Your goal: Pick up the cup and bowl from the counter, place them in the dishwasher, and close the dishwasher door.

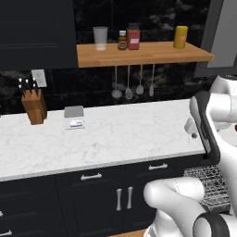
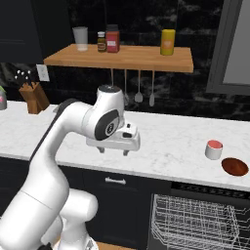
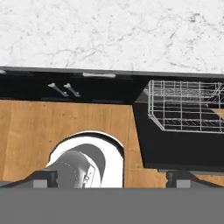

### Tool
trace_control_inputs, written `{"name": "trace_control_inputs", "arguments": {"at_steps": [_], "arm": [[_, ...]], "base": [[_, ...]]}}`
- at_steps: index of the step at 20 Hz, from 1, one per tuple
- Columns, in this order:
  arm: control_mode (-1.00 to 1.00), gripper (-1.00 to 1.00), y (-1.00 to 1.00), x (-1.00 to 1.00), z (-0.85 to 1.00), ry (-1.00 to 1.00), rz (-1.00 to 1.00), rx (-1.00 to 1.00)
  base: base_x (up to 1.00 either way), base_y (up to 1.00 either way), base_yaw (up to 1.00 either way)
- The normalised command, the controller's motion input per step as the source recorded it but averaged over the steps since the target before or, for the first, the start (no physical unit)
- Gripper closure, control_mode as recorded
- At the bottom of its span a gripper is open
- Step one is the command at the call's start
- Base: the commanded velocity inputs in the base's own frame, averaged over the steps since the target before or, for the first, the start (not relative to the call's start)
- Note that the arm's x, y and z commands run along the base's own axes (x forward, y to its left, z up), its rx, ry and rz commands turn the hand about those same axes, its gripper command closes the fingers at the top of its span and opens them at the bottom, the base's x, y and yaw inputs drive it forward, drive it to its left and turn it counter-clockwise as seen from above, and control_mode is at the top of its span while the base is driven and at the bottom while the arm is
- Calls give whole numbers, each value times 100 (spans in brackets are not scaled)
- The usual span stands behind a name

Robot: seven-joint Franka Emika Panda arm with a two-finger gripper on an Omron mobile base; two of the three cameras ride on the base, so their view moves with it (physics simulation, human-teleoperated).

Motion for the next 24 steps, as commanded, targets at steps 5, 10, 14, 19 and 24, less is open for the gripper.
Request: {"name": "trace_control_inputs", "arguments": {"at_steps": [5, 10, 14, 19, 24], "arm": [[-100, -100, -75, 3, -24, 6, 0, 0], [-100, -100, -46, 41, -20, 6, 0, 0], [-100, -100, -45, 57, -14, 2, 0, 0], [-100, -100, -53, 50, -12, 0, 0, 0], [-100, -100, -60, 57, -2, 0, 0, 1]], "base": [[0, 0, 0], [0, 0, 0], [0, 0, 0], [0, 0, 0], [0, 0, 0]]}}
